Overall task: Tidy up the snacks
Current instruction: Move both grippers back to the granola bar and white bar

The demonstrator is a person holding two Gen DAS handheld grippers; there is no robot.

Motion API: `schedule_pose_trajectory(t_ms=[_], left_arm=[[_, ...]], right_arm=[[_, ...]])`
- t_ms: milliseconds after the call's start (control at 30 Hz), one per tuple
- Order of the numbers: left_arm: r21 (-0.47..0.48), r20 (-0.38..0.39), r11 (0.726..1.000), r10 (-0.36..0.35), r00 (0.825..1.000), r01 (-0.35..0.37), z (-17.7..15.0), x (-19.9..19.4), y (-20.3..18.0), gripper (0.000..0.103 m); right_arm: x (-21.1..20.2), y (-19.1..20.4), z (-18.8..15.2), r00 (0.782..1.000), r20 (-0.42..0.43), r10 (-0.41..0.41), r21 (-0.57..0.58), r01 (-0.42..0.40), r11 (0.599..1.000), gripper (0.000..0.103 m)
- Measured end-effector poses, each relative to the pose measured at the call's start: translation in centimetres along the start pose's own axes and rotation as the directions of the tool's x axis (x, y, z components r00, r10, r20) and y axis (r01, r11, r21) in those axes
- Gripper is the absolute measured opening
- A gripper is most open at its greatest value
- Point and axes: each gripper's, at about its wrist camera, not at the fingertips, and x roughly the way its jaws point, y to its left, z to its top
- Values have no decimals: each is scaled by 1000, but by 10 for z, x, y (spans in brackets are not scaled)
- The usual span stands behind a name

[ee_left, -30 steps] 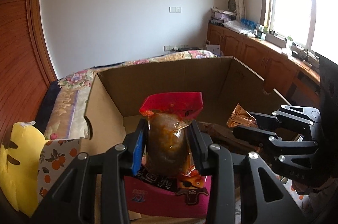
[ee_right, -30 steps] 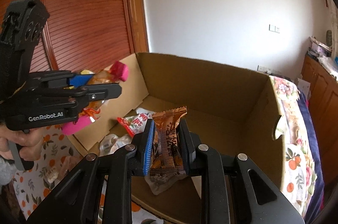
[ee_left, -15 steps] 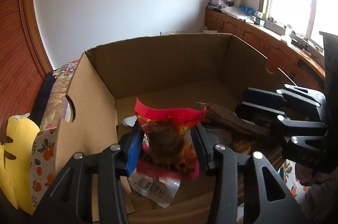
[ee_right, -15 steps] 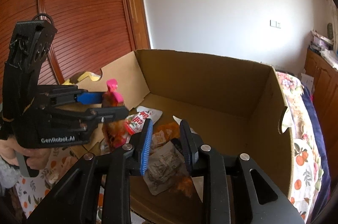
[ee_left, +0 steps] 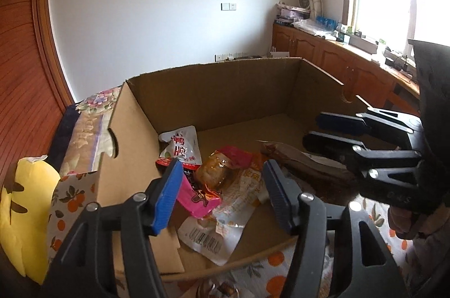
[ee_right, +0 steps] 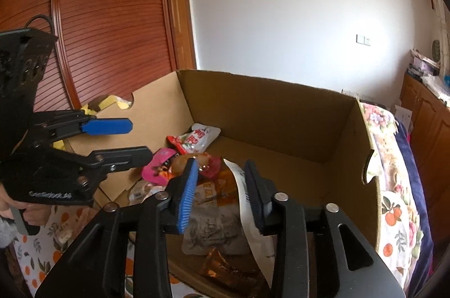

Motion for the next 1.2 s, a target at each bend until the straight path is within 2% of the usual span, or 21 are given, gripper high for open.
schedule_pose_trajectory(t_ms=[367, 567, 700, 967, 1200], left_arm=[[-29, 35, 999, 22, 999, -21, -23, -53, 20, 62], [-36, 23, 999, 39, 999, -38, -53, -76, 25, 63], [-51, -8, 998, 30, 1000, -31, -79, -81, 24, 63], [-79, -93, 996, 26, 995, -34, -129, -73, 27, 63], [-76, -156, 996, 32, 987, -44, -152, -62, 30, 63]], right_arm=[[-44, 27, 8, 1000, 9, -12, -17, 12, 1000, 41], [-81, 49, -13, 1000, -18, -6, -31, 5, 1000, 48], [-92, 62, -31, 999, -47, -3, -22, 2, 1000, 52], [-77, 78, -68, 992, -124, 27, 14, -25, 1000, 67], [-42, 82, -89, 974, -222, 43, 21, -39, 999, 67]])
